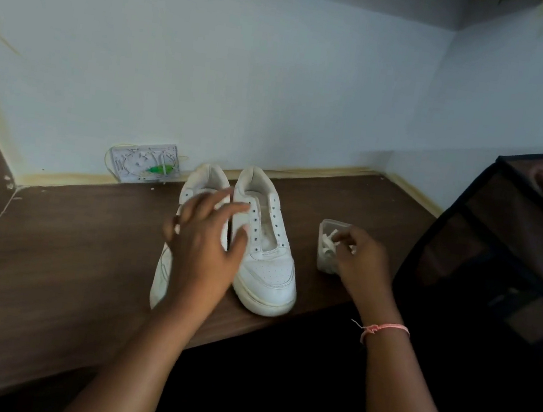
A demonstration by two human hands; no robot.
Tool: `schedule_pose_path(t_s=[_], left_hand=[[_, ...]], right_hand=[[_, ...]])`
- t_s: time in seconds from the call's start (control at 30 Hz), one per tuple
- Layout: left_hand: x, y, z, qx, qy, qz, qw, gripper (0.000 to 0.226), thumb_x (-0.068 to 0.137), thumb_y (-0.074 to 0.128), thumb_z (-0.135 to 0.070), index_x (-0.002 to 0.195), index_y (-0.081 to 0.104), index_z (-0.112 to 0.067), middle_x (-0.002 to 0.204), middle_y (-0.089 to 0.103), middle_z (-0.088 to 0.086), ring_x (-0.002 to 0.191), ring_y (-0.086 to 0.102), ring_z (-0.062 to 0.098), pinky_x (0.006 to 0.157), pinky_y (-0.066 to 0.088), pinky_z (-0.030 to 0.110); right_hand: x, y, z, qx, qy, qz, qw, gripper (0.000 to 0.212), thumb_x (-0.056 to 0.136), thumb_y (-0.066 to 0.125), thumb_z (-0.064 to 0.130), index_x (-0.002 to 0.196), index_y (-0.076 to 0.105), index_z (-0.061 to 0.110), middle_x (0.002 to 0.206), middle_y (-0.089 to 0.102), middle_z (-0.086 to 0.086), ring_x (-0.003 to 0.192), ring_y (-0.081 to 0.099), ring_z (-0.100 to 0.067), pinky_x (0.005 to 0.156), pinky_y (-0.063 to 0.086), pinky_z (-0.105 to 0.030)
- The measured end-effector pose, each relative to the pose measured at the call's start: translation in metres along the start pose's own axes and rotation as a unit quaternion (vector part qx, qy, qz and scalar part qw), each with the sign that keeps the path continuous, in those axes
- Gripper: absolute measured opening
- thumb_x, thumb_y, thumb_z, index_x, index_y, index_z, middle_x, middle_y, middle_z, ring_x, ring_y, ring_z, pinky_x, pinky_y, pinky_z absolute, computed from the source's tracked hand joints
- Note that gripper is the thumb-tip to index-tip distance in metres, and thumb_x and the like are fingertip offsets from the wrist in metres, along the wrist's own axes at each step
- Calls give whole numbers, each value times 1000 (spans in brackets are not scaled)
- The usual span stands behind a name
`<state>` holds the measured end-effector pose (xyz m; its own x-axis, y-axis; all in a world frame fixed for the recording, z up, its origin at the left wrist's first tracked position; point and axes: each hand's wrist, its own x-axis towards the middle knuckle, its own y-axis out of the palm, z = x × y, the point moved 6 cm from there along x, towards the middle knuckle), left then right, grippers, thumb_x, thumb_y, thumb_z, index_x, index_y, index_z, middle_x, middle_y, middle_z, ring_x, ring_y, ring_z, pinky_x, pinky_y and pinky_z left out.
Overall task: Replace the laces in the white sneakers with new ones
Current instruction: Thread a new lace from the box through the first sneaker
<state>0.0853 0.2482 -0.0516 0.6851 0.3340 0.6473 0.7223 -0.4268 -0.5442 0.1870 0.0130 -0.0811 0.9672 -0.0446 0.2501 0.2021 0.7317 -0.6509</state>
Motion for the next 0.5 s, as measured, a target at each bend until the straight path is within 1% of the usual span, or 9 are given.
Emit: schedule_pose_path(t_s=[0.03,0.1,0.17,0.23,0.3,0.37,0.4,0.43,0.5], left_hand=[[-5,8,-13,-11,30,28,999,28,86,56,-37,110,68,-38,134,55,-18,133,42,12,102,24,43],[-18,29,-38,-30,82,100,991,29,88,52,-39,113,68,-39,137,54,-20,137,38,7,107,17,42],[-31,48,-58,-36,112,159,980,31,91,50,-40,116,68,-38,139,54,-20,141,34,4,110,9,40],[-38,65,-71,-26,123,210,970,30,94,53,-37,120,66,-34,142,51,-18,145,27,5,113,0,40],[-40,80,-80,-3,130,255,958,31,95,52,-33,124,64,-32,146,48,-17,148,20,6,113,-9,43],[-38,91,-83,20,130,289,948,33,97,49,-33,127,61,-30,147,46,-16,149,17,8,113,-14,47],[-36,96,-84,28,129,301,944,33,97,49,-34,127,61,-30,147,45,-15,149,17,8,113,-16,48],[-35,99,-85,32,129,308,942,33,97,49,-34,128,61,-29,148,45,-14,148,17,9,113,-17,49],[-35,103,-88,38,130,317,939,35,98,49,-35,130,60,-28,148,45,-12,148,18,11,113,-20,48]], right_hand=[[3,5,0,-48,-5,20,999,20,90,51,20,92,72,23,105,64,-6,103,54,-28,89,45,-38],[6,17,-3,-153,-9,66,986,37,84,39,39,93,72,26,115,65,-5,109,52,-33,97,35,-41],[9,25,-10,-170,9,95,981,48,76,32,42,95,72,24,118,64,-7,112,53,-36,100,30,-43],[10,28,-15,-172,21,117,978,41,80,38,37,94,73,21,114,67,-8,112,54,-36,100,32,-42],[11,24,-15,-151,16,117,981,28,86,49,22,95,75,19,109,69,-11,112,56,-36,98,39,-39],[12,13,-12,-84,14,88,992,25,88,53,11,98,76,12,110,70,-13,109,60,-33,93,45,-31],[11,7,-10,-45,18,76,996,25,88,54,7,101,75,7,111,70,-14,107,61,-29,87,45,-25],[11,2,-9,-16,23,62,998,24,88,55,5,103,75,4,111,70,-13,104,62,-25,82,43,-22],[13,-7,-10,30,27,30,999,23,87,58,2,102,75,4,108,71,-12,95,62,-17,80,44,-23]])
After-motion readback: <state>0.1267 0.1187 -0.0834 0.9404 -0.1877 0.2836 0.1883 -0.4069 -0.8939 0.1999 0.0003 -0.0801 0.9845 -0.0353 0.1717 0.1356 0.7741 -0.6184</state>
